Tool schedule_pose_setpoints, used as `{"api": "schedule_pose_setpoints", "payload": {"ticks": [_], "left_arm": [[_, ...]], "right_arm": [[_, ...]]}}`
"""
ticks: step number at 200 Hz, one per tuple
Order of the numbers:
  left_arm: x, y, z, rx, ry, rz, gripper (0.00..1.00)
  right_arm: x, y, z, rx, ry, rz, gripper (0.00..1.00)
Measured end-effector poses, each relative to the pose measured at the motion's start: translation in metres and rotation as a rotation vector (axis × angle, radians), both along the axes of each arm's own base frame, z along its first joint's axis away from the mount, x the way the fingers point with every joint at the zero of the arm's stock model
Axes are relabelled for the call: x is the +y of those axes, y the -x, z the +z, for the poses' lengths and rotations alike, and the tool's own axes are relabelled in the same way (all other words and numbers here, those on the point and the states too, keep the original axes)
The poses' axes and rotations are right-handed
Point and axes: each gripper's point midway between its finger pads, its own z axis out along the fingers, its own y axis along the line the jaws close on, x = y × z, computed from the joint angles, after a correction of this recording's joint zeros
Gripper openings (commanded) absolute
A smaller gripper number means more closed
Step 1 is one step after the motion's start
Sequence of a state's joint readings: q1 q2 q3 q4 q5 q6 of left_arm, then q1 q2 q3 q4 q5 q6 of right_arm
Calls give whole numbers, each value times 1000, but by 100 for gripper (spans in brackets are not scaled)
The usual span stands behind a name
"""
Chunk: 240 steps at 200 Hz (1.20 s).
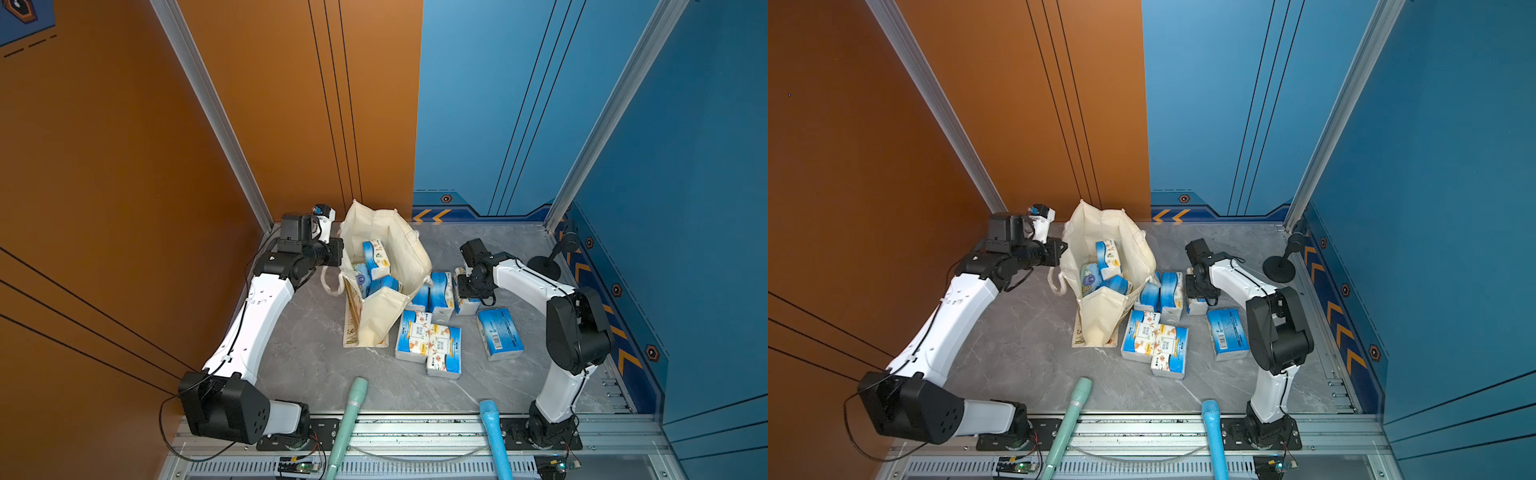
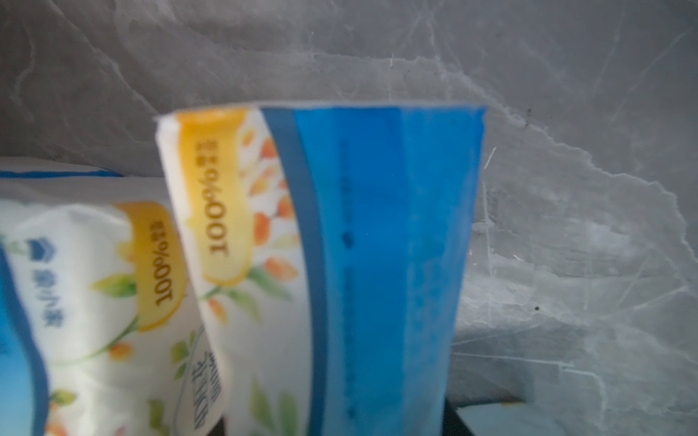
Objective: Put tissues into the canvas bag
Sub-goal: Pick up the pack of facial tissues from the center of the board, then place the pack of facial tissues in the canvas bag.
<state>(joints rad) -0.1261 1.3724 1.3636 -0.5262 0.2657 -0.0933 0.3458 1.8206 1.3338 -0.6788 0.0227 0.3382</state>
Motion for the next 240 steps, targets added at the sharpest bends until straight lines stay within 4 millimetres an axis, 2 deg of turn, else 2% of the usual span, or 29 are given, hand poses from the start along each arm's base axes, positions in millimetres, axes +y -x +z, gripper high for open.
{"api": "schedule_pose_setpoints", "payload": {"ticks": [15, 29, 49, 64, 91, 110, 124, 144, 163, 184, 193, 215, 240], "left_arm": [[0, 0, 0, 0, 0, 0, 0], [0, 0, 0, 0, 0, 0, 0], [0, 0, 0, 0, 0, 0, 0], [0, 0, 0, 0, 0, 0, 0], [-1, 0, 0, 0, 0, -2, 0], [-3, 1, 0, 0, 0, -9, 0], [-5, 1, 0, 0, 0, -12, 0], [-6, 1, 0, 0, 0, -14, 0], [-8, 2, 0, 0, 0, -19, 0], [-8, 2, 0, 0, -1, -18, 0], [-8, 2, 0, 0, -1, -18, 0], [-9, 3, 1, -3, -1, -21, 0], [-10, 4, 2, -5, -1, -24, 0]], "right_arm": [[-1, -1, 14, -35, -6, -2, 38], [-1, -2, 40, -106, -16, -2, 38], [4, -3, 96, -271, -22, 20, 38], [16, 1, 142, -398, -41, 57, 38], [49, 11, 225, -625, -122, 146, 37], [75, 21, 272, -739, -197, 214, 37], [98, 28, 299, -800, -258, 270, 37], [143, 37, 322, -836, -346, 371, 38], [190, 35, 325, -829, -398, 456, 37], [233, 21, 303, -777, -407, 508, 37], [248, 11, 287, -742, -402, 515, 36], [267, -5, 244, -646, -371, 513, 36], [274, -10, 204, -542, -333, 500, 35]]}}
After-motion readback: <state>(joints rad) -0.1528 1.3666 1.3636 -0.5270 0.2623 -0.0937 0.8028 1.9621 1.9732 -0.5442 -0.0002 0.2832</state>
